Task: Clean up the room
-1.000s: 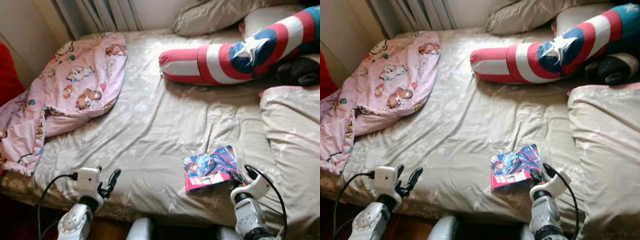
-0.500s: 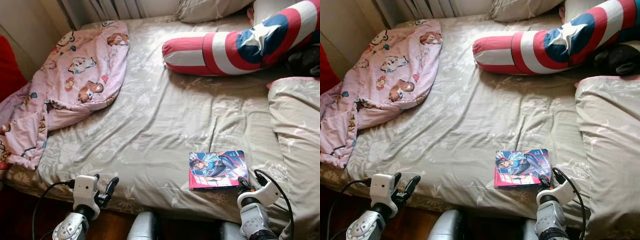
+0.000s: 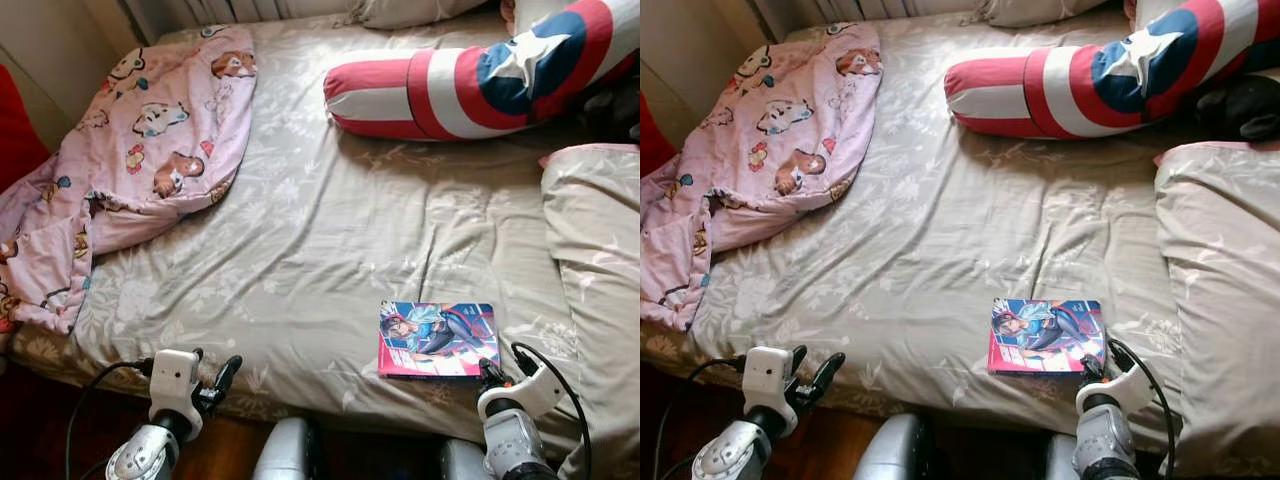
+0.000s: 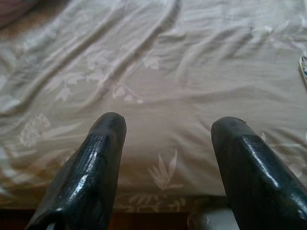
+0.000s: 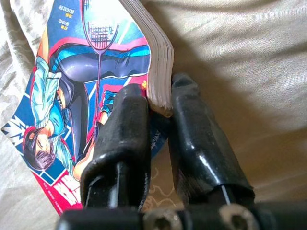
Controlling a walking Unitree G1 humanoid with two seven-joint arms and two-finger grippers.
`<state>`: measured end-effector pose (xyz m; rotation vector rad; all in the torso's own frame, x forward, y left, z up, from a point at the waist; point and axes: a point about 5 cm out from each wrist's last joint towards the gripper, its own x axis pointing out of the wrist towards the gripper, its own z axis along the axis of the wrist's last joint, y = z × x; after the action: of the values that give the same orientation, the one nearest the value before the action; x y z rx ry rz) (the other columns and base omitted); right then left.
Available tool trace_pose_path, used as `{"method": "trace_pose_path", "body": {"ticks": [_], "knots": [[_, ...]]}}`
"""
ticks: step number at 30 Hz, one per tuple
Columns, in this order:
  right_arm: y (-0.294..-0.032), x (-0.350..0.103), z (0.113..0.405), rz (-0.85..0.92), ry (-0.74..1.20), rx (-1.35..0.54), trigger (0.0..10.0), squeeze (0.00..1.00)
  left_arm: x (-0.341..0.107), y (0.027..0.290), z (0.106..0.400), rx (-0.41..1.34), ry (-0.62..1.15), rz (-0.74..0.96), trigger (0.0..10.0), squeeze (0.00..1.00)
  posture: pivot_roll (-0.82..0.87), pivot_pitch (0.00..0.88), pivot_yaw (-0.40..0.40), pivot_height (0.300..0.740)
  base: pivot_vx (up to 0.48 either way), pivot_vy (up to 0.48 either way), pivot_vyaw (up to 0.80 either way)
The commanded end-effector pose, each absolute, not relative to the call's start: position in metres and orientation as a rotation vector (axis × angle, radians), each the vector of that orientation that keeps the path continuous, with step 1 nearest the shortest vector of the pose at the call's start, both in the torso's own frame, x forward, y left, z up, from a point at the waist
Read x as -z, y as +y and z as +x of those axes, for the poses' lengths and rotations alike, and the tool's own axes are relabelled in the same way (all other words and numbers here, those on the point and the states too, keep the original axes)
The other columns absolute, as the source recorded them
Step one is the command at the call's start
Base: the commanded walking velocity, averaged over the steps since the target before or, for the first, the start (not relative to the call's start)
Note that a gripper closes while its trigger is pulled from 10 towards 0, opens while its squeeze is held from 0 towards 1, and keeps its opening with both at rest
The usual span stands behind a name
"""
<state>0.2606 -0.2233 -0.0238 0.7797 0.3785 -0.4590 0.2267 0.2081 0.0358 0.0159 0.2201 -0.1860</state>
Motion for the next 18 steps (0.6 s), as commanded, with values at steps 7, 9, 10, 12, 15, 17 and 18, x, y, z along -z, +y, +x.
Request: {"method": "trace_pose_path", "body": {"ticks": [7, 9, 10, 12, 15, 17, 18], "knots": [[-0.2214, 0.0445, 0.2364, 0.754, 0.502, 0.521, 10.0, 1.00, -0.0337, 0.2149, 0.2215, 0.173, 0.259, 0.049, 10.0, 0.00, 0.24, 0.252, 0.179, 0.649, 0.000, 0.000, 0.00], [-0.2229, 0.0439, 0.2368, 0.752, 0.498, 0.530, 10.0, 0.93, -0.0335, 0.2148, 0.2215, 0.172, 0.261, 0.048, 10.0, 0.00, 0.24, 0.252, 0.179, 0.649, 0.000, 0.000, 0.00], [-0.2233, 0.0438, 0.2369, 0.750, 0.498, 0.532, 10.0, 0.93, -0.0334, 0.2148, 0.2215, 0.172, 0.262, 0.049, 10.0, 0.00, 0.24, 0.252, 0.179, 0.649, 0.000, 0.000, 0.00], [-0.2241, 0.0434, 0.2374, 0.748, 0.499, 0.536, 10.0, 0.00, -0.0327, 0.2150, 0.2217, 0.169, 0.265, 0.047, 10.0, 0.00, 0.24, 0.250, 0.180, 0.649, 0.000, 0.000, 0.00], [-0.2278, 0.0426, 0.2372, 0.742, 0.497, 0.556, 10.0, 0.00, -0.0321, 0.2139, 0.2218, 0.168, 0.267, 0.045, 10.0, 0.00, 0.24, 0.247, 0.179, 0.649, 0.000, 0.000, 0.00], [-0.2293, 0.0420, 0.2375, 0.739, 0.495, 0.561, 10.0, 0.00, -0.0323, 0.2132, 0.2220, 0.169, 0.266, 0.044, 10.0, 0.00, 0.24, 0.245, 0.180, 0.649, 0.000, 0.000, 0.00], [-0.2301, 0.0414, 0.2381, 0.737, 0.492, 0.560, 10.0, 0.00, -0.0324, 0.2129, 0.2222, 0.169, 0.266, 0.043, 10.0, 0.00, 0.24, 0.245, 0.180, 0.649, 0.000, 0.000, 0.00]]}}
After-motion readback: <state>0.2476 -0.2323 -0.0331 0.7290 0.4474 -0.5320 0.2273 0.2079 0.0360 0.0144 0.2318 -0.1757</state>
